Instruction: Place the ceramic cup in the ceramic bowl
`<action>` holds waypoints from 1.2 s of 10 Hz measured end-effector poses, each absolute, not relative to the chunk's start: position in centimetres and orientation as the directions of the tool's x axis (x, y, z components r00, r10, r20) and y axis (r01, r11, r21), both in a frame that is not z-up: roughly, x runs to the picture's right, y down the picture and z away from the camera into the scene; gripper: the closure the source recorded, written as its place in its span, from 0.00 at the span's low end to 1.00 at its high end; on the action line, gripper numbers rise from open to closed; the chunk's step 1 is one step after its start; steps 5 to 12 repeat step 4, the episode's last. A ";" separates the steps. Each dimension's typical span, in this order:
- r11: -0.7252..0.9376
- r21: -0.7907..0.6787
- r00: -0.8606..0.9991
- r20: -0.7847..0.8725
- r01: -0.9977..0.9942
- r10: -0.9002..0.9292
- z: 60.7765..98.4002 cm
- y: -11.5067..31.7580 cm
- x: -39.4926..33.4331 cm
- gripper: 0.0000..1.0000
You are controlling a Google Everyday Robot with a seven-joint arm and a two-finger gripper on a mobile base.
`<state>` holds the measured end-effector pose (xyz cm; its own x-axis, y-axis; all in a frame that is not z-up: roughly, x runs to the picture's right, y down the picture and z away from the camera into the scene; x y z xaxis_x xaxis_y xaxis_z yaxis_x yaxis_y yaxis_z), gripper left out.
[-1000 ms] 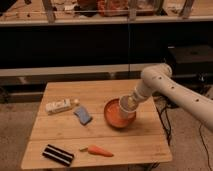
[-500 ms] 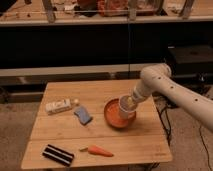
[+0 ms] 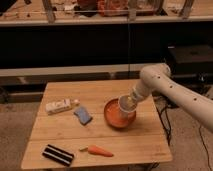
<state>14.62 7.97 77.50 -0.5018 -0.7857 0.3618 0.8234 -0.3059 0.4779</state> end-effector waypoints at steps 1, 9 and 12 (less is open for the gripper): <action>-0.306 0.479 -0.503 0.361 0.822 -0.785 77.5 7.9 14.6 0.42; -0.309 0.484 -0.508 0.359 0.818 -0.783 77.6 7.8 14.4 0.20; -0.309 0.484 -0.508 0.359 0.818 -0.783 77.6 7.8 14.4 0.20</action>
